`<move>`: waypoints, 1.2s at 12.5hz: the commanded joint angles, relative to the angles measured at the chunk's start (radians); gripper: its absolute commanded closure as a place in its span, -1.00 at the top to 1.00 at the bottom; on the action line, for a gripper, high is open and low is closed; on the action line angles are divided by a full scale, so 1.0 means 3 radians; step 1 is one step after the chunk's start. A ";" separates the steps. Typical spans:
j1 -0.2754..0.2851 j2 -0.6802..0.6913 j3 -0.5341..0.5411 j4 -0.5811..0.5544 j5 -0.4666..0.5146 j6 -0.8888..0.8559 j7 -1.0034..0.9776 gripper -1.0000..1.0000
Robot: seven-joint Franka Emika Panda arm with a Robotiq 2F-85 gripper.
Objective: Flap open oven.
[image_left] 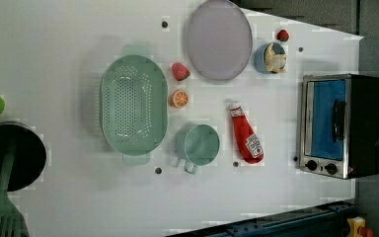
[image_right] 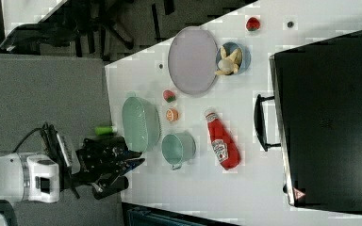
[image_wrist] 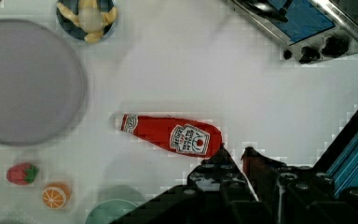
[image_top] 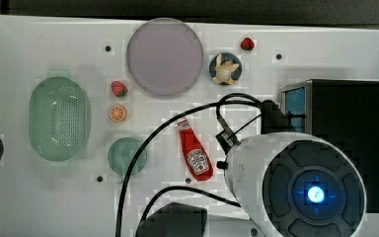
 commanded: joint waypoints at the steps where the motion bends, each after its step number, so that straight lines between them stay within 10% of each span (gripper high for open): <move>1: -0.0011 -0.0053 -0.0154 -0.0090 -0.0010 0.0087 -0.0791 -0.65; 9: -0.0119 0.0420 -0.0849 -0.0255 -0.0026 0.0924 -0.3488 -0.65; 15: -0.0133 0.1091 -0.1148 -0.0302 -0.0026 0.1640 -0.3931 -0.65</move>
